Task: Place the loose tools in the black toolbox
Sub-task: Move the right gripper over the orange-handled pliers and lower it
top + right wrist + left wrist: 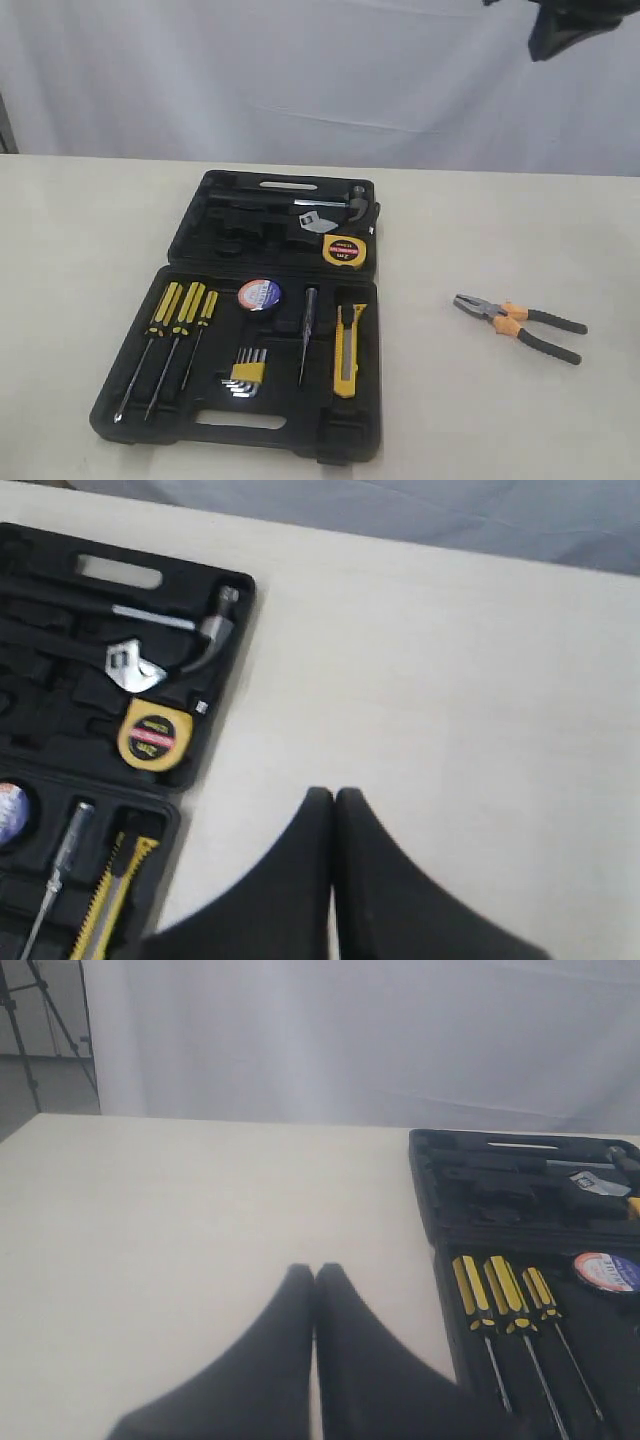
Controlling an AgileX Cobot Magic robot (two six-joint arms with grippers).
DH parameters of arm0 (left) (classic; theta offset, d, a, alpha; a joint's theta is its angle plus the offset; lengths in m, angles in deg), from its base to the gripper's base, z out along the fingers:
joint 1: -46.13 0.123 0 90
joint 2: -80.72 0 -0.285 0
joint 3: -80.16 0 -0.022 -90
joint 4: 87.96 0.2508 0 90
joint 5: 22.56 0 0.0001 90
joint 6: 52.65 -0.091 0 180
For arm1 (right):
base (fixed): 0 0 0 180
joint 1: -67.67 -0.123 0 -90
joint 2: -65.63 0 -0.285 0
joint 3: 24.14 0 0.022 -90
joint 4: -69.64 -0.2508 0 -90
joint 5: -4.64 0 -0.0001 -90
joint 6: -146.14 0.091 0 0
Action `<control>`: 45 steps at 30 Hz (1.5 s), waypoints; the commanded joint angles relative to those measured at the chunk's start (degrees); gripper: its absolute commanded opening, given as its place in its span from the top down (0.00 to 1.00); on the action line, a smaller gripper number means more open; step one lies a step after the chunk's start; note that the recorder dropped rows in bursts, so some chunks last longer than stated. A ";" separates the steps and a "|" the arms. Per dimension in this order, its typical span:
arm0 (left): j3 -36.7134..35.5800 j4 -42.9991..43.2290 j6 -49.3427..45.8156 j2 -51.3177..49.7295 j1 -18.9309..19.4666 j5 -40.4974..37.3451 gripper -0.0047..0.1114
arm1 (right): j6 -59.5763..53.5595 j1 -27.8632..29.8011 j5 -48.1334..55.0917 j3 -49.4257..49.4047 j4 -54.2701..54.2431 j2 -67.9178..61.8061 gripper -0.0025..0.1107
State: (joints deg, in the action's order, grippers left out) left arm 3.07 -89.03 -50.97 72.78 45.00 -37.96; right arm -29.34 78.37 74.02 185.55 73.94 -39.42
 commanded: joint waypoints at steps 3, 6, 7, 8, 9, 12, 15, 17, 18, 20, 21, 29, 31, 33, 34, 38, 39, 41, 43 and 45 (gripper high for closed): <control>-0.12 -0.14 -0.02 0.16 -0.12 0.01 0.96 | -0.93 5.49 -8.36 -20.35 3.36 6.35 0.98; -0.12 -0.14 -0.02 0.16 -0.12 0.01 0.96 | -0.93 6.92 -14.10 -28.67 3.12 4.84 0.98; -0.12 -0.14 -0.02 0.16 -0.12 0.01 0.96 | -0.93 6.92 -15.71 -30.67 3.12 3.82 0.98; -0.12 -0.14 -0.02 0.16 -0.12 0.01 0.96 | -0.93 6.92 -17.27 -31.92 3.12 2.91 0.98; -0.12 -0.14 -0.02 0.16 -0.12 0.01 0.96 | -0.93 6.92 -19.03 -33.14 3.12 1.66 0.98; -0.12 -0.14 -0.02 0.16 -0.12 0.01 0.96 | -0.82 6.92 -22.72 -34.49 3.12 -2.20 0.98; -0.12 -0.14 -0.02 0.16 -0.12 0.01 0.96 | -0.82 6.92 -24.68 -34.25 3.12 -5.75 0.98; -0.12 -0.14 -0.02 0.16 -0.12 0.01 0.96 | -0.82 6.92 -26.79 -34.25 3.37 -7.95 0.98; -0.12 -0.14 -0.02 0.16 -0.12 0.01 0.96 | -0.93 6.92 -27.31 -34.25 3.37 -8.74 0.98; -0.12 -0.14 -0.02 0.16 -0.12 0.01 0.96 | -0.93 6.92 -27.33 -34.25 3.00 -10.29 0.98; -0.12 -0.14 -0.02 0.16 -0.12 0.01 0.96 | -1.30 6.80 -27.19 -34.25 2.52 -10.82 0.98; -0.12 -0.14 -0.02 0.16 -0.12 0.01 0.96 | -10.77 6.80 -25.35 -34.25 -1.07 -10.28 0.98; -0.12 -0.14 -0.02 0.16 -0.12 0.01 0.96 | -18.77 5.20 -23.22 -34.25 -1.22 -8.14 0.98; -0.12 -0.14 -0.02 0.16 -0.12 0.01 0.96 | -24.08 2.23 -22.93 -34.25 -0.66 -5.38 0.98; -0.12 -0.14 -0.02 0.16 -0.12 0.01 0.96 | -24.11 0.56 -22.66 -34.25 2.29 -3.96 0.98; -0.12 -0.14 -0.02 0.16 -0.12 0.01 0.96 | -23.56 -0.49 -19.57 -34.25 2.98 -1.13 0.98; -0.12 -0.14 -0.02 0.16 -0.12 0.01 0.96 | -23.27 -0.49 -18.16 -34.25 2.71 -0.59 0.98; -0.12 -0.14 -0.02 0.16 -0.12 0.01 0.96 | -23.15 -0.49 -14.59 -34.25 2.45 1.23 0.98; -0.12 -0.14 -0.02 0.16 -0.12 0.01 0.96 | -23.15 -0.49 -13.47 -34.25 2.45 2.49 0.98; -0.12 -0.14 -0.02 0.16 -0.12 0.01 0.96 | -23.15 -0.49 -12.69 -34.25 1.19 3.56 0.98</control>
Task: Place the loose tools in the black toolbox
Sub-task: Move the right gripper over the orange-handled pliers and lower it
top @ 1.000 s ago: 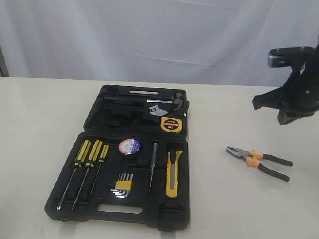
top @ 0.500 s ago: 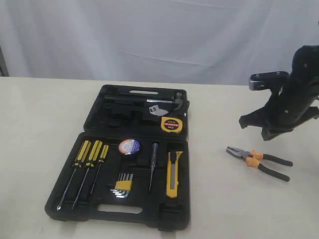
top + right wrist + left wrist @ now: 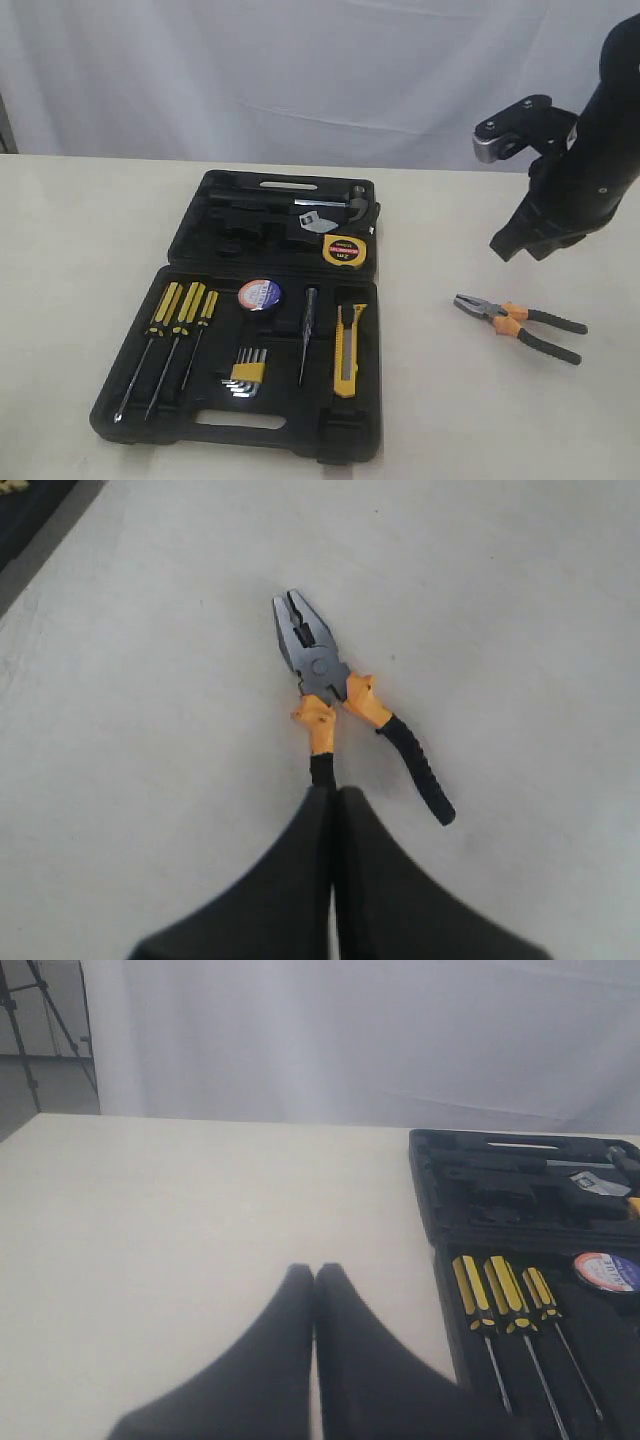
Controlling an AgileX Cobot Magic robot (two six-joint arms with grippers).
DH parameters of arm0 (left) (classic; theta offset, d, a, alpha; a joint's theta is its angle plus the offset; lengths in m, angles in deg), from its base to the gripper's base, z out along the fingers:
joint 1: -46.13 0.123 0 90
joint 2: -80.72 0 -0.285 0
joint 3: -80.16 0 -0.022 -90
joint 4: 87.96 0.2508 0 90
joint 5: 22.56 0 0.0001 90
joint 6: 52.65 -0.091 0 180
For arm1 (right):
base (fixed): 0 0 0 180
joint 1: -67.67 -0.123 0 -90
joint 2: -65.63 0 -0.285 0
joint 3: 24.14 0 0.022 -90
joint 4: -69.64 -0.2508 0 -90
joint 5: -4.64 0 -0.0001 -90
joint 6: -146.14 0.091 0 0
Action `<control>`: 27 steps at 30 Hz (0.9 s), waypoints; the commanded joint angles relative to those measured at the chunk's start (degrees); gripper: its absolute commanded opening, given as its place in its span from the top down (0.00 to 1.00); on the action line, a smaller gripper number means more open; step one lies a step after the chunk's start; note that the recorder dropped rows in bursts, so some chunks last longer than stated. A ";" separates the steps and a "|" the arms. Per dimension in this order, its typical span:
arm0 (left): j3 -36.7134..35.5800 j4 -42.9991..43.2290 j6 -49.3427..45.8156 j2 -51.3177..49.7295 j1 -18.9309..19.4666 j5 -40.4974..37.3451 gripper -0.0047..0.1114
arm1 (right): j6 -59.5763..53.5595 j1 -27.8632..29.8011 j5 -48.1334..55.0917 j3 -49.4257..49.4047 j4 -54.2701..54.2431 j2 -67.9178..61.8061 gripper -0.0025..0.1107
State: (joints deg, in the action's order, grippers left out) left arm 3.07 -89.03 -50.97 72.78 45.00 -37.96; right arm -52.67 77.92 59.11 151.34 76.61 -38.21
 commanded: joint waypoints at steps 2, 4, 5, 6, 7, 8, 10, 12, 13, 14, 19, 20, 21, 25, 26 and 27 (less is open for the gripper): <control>-0.12 -0.14 -0.02 0.16 -0.12 0.01 0.96 | 1.04 -0.04 4.30 -0.04 -5.71 3.26 0.98; -0.12 -0.14 -0.02 0.16 -0.12 0.01 0.96 | 1.20 -0.04 4.50 -0.04 -8.66 3.76 0.98; -0.12 -0.14 -0.02 0.16 -0.12 0.01 0.96 | 1.30 -0.04 4.18 -0.04 -8.06 3.76 0.98; -0.12 -0.14 -0.02 0.16 -0.12 0.01 0.96 | 1.30 -0.04 3.73 -0.04 -7.44 3.76 0.98; -0.12 -0.14 -0.02 0.16 -0.12 0.01 0.96 | 1.41 -0.04 3.73 -0.04 -6.96 3.76 0.98; -0.12 -0.14 -0.02 0.16 -0.12 0.01 0.96 | 1.42 0.09 3.73 -0.04 -6.96 3.76 0.98; -0.12 -0.14 -0.02 0.16 -0.12 0.01 0.96 | 1.42 0.10 3.83 -0.04 -6.96 3.76 0.98; -0.12 -0.14 -0.02 0.16 -0.12 0.01 0.96 | 1.42 0.10 4.36 -0.04 -6.96 3.76 0.98; -0.12 -0.14 -0.02 0.16 -0.12 0.01 0.96 | 1.42 0.10 4.36 -0.04 -6.96 3.76 0.98; -0.12 -0.14 -0.02 0.16 -0.12 0.01 0.96 | 1.42 0.10 4.48 -0.04 -6.96 3.76 0.98; -0.12 -0.14 -0.02 0.16 -0.12 0.01 0.96 | -0.50 0.10 5.61 -0.04 -6.96 3.76 0.98; -0.12 -0.14 -0.02 0.16 -0.12 0.01 0.96 | -1.55 0.10 6.17 -0.04 -6.96 3.76 0.98; -0.12 -0.14 -0.02 0.16 -0.12 0.01 0.96 | -3.31 0.10 6.84 -0.04 -6.62 3.76 0.98; -0.12 -0.14 -0.02 0.16 -0.12 0.01 0.96 | -9.37 0.10 7.46 -0.04 -6.27 3.76 0.98; -0.12 -0.14 -0.02 0.16 -0.12 0.01 0.96 | -10.94 0.10 7.30 -0.04 -6.27 3.76 0.98; -0.12 -0.14 -0.02 0.16 -0.12 0.01 0.96 | -12.82 0.10 6.83 -0.04 -6.27 3.76 0.98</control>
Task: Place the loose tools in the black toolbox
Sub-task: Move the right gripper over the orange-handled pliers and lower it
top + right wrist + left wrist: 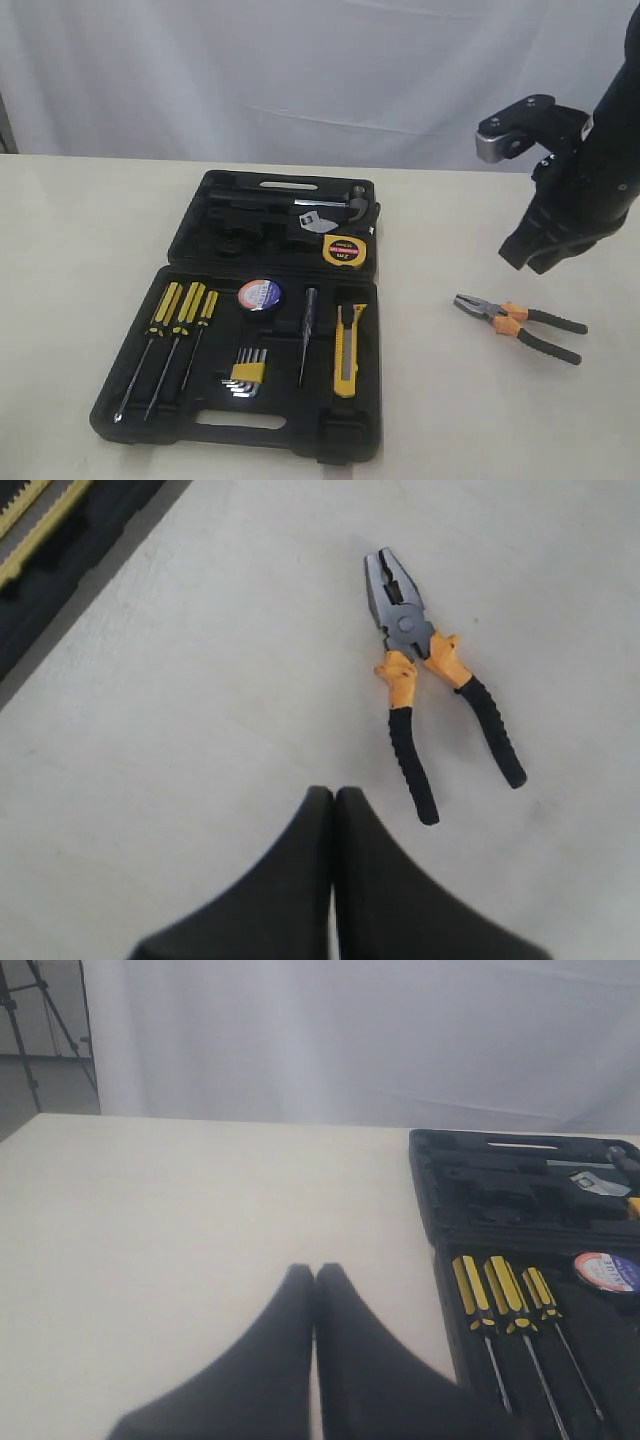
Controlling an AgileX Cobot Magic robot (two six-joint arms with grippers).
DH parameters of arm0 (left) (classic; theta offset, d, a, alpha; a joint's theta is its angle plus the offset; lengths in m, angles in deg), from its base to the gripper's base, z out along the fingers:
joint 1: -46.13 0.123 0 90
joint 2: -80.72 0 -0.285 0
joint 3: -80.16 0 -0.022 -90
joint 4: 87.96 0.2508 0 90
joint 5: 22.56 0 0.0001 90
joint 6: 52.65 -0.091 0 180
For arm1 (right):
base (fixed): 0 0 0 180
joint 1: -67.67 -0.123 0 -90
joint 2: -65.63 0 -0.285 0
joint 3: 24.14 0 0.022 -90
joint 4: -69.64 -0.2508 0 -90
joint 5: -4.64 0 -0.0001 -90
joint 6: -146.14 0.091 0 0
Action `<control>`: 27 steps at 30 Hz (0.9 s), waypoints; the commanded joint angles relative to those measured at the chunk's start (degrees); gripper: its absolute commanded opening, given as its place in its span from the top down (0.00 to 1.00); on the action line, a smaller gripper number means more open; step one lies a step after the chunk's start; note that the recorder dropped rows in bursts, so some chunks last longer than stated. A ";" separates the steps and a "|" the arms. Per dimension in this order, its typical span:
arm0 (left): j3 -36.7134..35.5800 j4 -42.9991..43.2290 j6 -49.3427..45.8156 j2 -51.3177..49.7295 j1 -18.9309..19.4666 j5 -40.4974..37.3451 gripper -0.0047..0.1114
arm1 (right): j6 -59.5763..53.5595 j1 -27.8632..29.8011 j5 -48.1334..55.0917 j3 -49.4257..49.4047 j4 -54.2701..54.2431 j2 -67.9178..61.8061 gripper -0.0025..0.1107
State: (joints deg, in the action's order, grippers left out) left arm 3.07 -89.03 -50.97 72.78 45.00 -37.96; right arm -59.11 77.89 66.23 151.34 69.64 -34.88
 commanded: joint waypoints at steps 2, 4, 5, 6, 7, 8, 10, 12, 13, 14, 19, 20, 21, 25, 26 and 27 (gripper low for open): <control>-0.12 -0.14 -0.02 0.16 -0.12 0.01 0.96 | -9.75 0.13 -1.29 -0.14 0.69 0.29 0.98; -0.12 -0.14 -0.02 0.16 -0.12 0.01 0.96 | -9.70 0.13 -0.73 -0.14 2.72 -0.71 0.98; -0.12 -0.14 -0.02 0.16 -0.12 0.01 0.96 | -9.70 0.13 -0.87 -0.14 3.97 -1.16 0.98; -0.12 -0.14 -0.02 0.16 -0.12 0.01 0.96 | -9.70 0.13 -1.94 -0.14 5.00 -2.49 0.98; -0.12 -0.14 -0.02 0.16 -0.12 0.01 0.96 | -9.45 0.13 -2.22 -0.14 5.10 -3.09 0.98; -0.12 -0.14 -0.02 0.16 -0.12 0.01 0.96 | -9.71 0.13 -2.35 -0.14 5.25 -4.37 0.98; -0.12 -0.14 -0.02 0.16 -0.12 0.01 0.96 | -10.84 0.13 -2.12 -0.14 4.04 -5.94 0.98; -0.12 -0.14 -0.02 0.16 -0.12 0.01 0.96 | -12.32 0.13 -2.01 0.10 3.50 -7.32 0.98; -0.12 -0.14 -0.02 0.16 -0.12 0.01 0.96 | -14.67 0.13 -1.67 1.23 3.50 -8.84 0.98; -0.12 -0.14 -0.02 0.16 -0.12 0.01 0.96 | -16.43 0.37 -0.96 2.64 3.38 -10.28 0.98; -0.12 -0.14 -0.02 0.16 -0.12 0.01 0.96 | -19.70 2.46 1.84 14.94 -2.12 -19.42 0.98; -0.12 -0.14 -0.02 0.16 -0.12 0.01 0.96 | -19.70 2.63 2.32 16.12 -2.56 -20.68 0.98; -0.12 -0.14 -0.02 0.16 -0.12 0.01 0.96 | -19.70 2.77 3.04 17.26 -2.57 -21.83 0.98; -0.12 -0.14 -0.02 0.16 -0.12 0.01 0.96 | -19.70 2.77 4.79 18.68 -2.14 -26.30 0.98; -0.12 -0.14 -0.02 0.16 -0.12 0.01 0.96 | -19.70 2.77 4.79 18.68 -2.07 -27.67 0.98; -0.12 -0.14 -0.02 0.16 -0.12 0.01 0.96 | -19.70 2.77 4.79 18.68 -2.07 -28.20 0.98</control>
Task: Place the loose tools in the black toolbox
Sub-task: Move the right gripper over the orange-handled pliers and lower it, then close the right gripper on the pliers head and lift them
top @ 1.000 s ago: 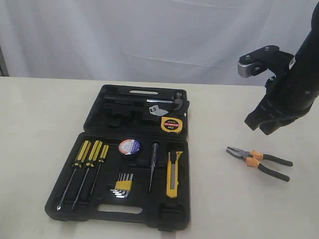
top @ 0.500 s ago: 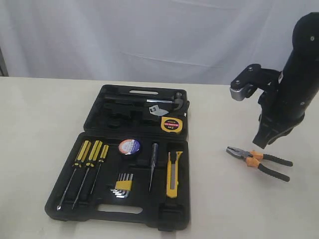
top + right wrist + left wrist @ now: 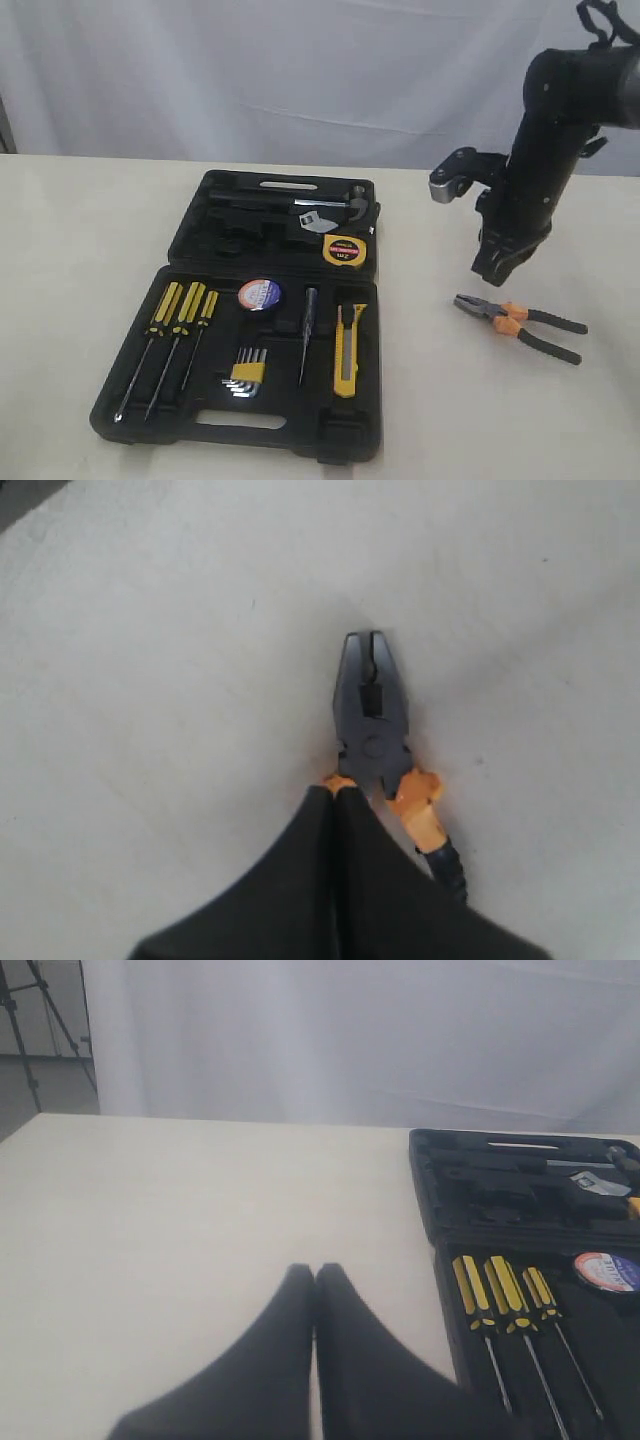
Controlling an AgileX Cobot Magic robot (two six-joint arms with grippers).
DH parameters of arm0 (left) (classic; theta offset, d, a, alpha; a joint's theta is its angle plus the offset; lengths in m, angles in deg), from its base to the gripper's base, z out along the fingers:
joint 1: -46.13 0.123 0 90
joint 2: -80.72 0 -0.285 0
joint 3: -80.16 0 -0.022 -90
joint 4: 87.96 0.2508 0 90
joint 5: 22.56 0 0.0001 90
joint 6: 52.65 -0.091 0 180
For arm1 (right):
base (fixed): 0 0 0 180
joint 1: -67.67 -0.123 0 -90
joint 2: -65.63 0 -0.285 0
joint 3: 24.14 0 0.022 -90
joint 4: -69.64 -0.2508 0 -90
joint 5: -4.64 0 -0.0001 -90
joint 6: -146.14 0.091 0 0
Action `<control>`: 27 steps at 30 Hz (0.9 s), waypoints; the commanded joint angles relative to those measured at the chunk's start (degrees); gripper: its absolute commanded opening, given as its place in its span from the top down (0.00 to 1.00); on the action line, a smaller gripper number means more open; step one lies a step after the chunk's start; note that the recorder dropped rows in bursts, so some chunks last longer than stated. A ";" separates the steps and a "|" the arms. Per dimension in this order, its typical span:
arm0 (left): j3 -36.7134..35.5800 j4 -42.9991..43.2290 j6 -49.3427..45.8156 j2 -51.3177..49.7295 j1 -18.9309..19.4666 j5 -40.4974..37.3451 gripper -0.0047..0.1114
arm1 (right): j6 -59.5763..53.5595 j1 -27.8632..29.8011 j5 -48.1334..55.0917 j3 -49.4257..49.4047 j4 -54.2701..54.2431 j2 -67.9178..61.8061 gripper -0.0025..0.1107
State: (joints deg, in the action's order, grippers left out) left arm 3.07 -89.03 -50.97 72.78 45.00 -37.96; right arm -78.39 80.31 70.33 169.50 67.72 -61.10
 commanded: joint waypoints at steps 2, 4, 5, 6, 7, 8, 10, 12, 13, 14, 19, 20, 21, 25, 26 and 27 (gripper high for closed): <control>-0.12 -0.14 -0.02 0.16 -0.12 0.01 0.96 | -0.67 0.34 0.69 0.54 -0.14 -2.44 0.98; -0.12 -0.14 -0.02 0.16 -0.12 0.01 0.96 | -1.07 0.34 0.14 0.54 -0.14 -2.44 0.91; -0.12 -0.14 -0.02 0.16 -0.12 0.01 0.96 | -1.39 0.34 0.14 0.54 -0.14 -2.44 0.77; -0.12 -0.14 -0.02 0.16 -0.12 0.01 0.96 | -1.39 0.34 0.14 0.54 -0.32 -2.44 0.59; -0.12 -0.14 -0.02 0.16 -0.12 0.01 0.96 | -1.39 0.34 0.14 0.54 -0.32 -2.44 0.49; -0.12 -0.14 -0.02 0.16 -0.12 0.01 0.96 | -2.66 0.34 0.14 0.54 -0.32 -2.58 0.39; -0.12 -0.14 -0.02 0.16 -0.12 0.01 0.96 | -3.79 0.34 -0.95 0.54 -0.32 -3.09 0.43; -0.12 -0.14 -0.02 0.16 -0.12 0.01 0.96 | -3.79 0.34 -2.52 0.54 -0.32 -3.65 0.49; -0.12 -0.14 -0.02 0.16 -0.12 0.01 0.96 | -3.89 0.34 -2.76 0.64 -0.32 -3.92 0.50; -0.12 -0.14 -0.02 0.16 -0.12 0.01 0.96 | -4.03 0.34 -3.15 0.64 -0.32 -4.39 0.50; -0.12 -0.14 -0.02 0.16 -0.12 0.01 0.96 | -4.70 0.34 -4.19 0.64 -0.32 -6.18 0.50; -0.12 -0.14 -0.02 0.16 -0.12 0.01 0.96 | -4.70 0.44 -4.47 0.64 -0.32 -6.42 0.50; -0.12 -0.14 -0.02 0.16 -0.12 0.01 0.96 | -4.70 0.44 -5.35 0.64 -0.32 -6.56 0.50; -0.12 -0.14 -0.02 0.16 -0.12 0.01 0.96 | -5.24 0.81 -6.32 0.64 -0.39 -7.39 0.50; -0.12 -0.14 -0.02 0.16 -0.12 0.01 0.96 | -5.48 0.92 -6.32 0.64 -0.39 -7.68 0.50; -0.12 -0.14 -0.02 0.16 -0.12 0.01 0.96 | -5.46 1.07 -6.32 0.64 -0.39 -7.98 0.50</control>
State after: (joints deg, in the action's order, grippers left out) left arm 3.07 -89.03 -50.97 72.78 45.00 -37.96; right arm -82.97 80.60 64.36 169.82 67.61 -68.36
